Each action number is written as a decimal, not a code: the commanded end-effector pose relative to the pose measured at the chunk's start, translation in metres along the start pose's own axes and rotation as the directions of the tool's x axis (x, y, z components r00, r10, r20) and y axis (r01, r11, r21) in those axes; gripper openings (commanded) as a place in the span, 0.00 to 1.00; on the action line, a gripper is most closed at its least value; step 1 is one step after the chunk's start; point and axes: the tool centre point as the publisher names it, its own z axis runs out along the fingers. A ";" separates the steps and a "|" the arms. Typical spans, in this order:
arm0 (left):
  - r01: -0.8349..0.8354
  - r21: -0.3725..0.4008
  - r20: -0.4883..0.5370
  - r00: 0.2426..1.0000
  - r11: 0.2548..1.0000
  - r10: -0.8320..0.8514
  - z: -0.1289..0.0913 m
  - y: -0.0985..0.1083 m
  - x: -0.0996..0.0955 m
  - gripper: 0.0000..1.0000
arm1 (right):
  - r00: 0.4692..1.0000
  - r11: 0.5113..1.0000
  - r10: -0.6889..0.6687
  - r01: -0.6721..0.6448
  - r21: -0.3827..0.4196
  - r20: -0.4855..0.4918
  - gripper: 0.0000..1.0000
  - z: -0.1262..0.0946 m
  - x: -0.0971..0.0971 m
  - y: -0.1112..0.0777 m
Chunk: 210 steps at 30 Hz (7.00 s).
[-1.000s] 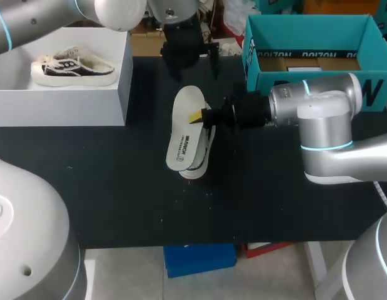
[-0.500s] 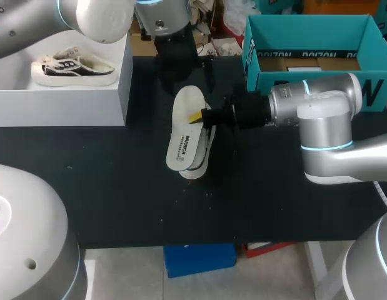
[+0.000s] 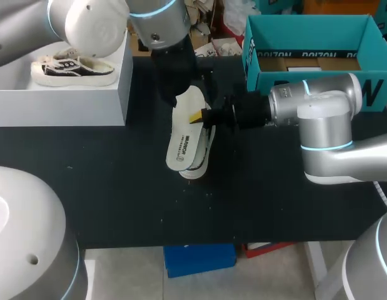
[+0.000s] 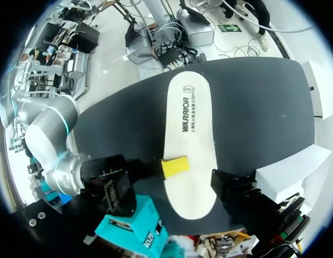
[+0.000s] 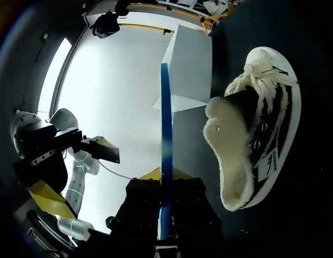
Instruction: Take the shoe out of the shoebox, open the shoe tongue, remove and reinsert the insole, then place the shoe into the shoebox
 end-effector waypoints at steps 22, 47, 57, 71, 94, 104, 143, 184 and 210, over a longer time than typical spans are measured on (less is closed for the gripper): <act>0.029 0.027 -0.042 0.999 0.999 -0.027 -0.010 -0.085 0.012 1.00 | 1.000 1.000 0.001 -0.001 -0.001 0.002 0.00 0.001 0.000 0.000; 0.138 -0.057 0.650 0.757 0.989 -0.068 -0.030 -0.100 0.048 1.00 | 1.000 1.000 0.001 -0.001 -0.001 0.002 0.00 0.001 0.000 0.000; 0.134 -0.040 0.653 0.754 0.990 -0.076 -0.030 -0.101 0.048 1.00 | 1.000 1.000 0.001 -0.001 -0.001 0.002 0.00 0.001 0.000 0.000; 0.206 -0.007 0.764 0.633 0.979 -0.128 -0.006 -0.089 0.061 1.00 | 1.000 1.000 0.001 -0.001 -0.001 0.002 0.00 0.001 0.000 0.000; 0.206 -0.127 0.936 0.347 0.970 0.049 0.022 -0.030 0.077 1.00 | 1.000 1.000 0.001 -0.001 -0.001 0.002 0.00 0.001 0.000 0.000; 0.200 -0.131 0.941 0.334 0.971 0.059 0.035 -0.018 0.071 0.98 | 1.000 1.000 0.001 -0.001 -0.001 0.002 0.00 0.001 0.000 0.000; 0.215 -0.136 0.949 0.308 0.967 0.065 0.058 0.003 0.041 0.00 | 1.000 1.000 0.001 -0.001 -0.001 0.002 0.00 0.001 0.000 0.000; 0.238 0.205 0.752 0.583 0.949 -0.308 0.019 -0.116 0.063 0.00 | 0.930 0.965 0.113 -0.019 -0.260 0.349 1.00 -0.084 -0.007 -0.068; 0.174 0.347 0.628 0.687 0.922 -0.366 0.034 -0.156 0.062 0.00 | 0.897 0.932 0.147 0.016 -0.363 0.418 1.00 -0.114 0.019 -0.113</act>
